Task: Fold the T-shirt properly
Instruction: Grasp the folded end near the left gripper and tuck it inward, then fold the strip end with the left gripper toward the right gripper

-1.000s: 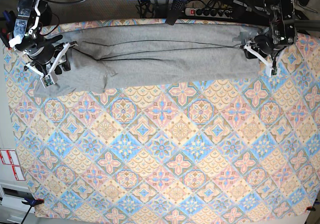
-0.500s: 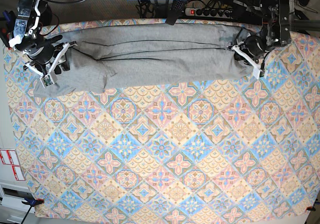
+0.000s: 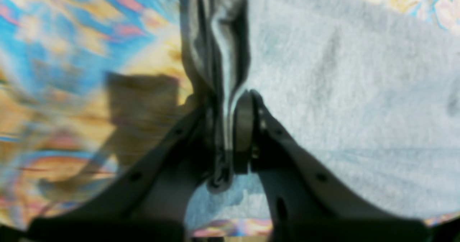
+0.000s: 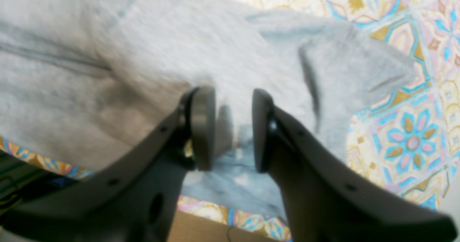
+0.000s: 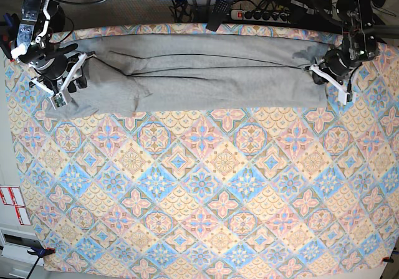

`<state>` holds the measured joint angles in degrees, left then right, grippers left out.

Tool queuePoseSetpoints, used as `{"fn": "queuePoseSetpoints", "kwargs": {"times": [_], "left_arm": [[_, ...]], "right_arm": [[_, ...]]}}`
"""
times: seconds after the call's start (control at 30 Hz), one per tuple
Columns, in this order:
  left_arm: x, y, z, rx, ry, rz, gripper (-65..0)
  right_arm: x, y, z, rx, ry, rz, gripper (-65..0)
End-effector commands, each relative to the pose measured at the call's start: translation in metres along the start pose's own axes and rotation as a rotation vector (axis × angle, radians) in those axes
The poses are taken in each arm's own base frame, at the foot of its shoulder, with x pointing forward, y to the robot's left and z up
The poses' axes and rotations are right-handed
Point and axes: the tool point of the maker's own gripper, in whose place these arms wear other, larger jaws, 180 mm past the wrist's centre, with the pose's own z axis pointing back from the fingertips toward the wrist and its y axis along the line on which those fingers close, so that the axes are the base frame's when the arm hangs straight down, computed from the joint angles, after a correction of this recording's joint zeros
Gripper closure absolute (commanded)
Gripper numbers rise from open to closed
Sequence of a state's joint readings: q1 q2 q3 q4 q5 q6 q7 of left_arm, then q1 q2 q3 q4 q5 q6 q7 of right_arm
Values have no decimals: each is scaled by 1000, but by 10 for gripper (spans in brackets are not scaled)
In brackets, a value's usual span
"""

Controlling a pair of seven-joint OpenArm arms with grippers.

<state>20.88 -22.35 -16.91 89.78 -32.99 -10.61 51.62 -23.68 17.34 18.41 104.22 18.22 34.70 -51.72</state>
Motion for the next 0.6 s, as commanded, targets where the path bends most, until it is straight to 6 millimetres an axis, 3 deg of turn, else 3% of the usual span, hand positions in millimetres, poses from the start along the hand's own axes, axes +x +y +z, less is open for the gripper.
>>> {"fn": "queuePoseSetpoints", "kwargs": {"times": [0.0, 0.2, 0.3, 0.4, 0.5, 0.57], "left_arm": [[19, 13, 7, 36, -59, -14, 0], [45, 38, 20, 90, -127, -51, 0], [51, 35, 24, 83, -144, -64, 0], [51, 3, 35, 27, -186, -96, 0], [51, -51, 43, -73, -240, -102, 0], [39, -83, 41, -144, -226, -109, 0]], "right_arm": [[12, -5, 5, -12, -38, 18, -177], [17, -6, 8, -17, -52, 26, -177], [16, -6, 8, -18, -50, 25, -177], [17, -6, 8, -18, -55, 25, -177], [17, -7, 8, -19, -55, 25, -177], [17, -7, 8, -20, -55, 26, -177]]}}
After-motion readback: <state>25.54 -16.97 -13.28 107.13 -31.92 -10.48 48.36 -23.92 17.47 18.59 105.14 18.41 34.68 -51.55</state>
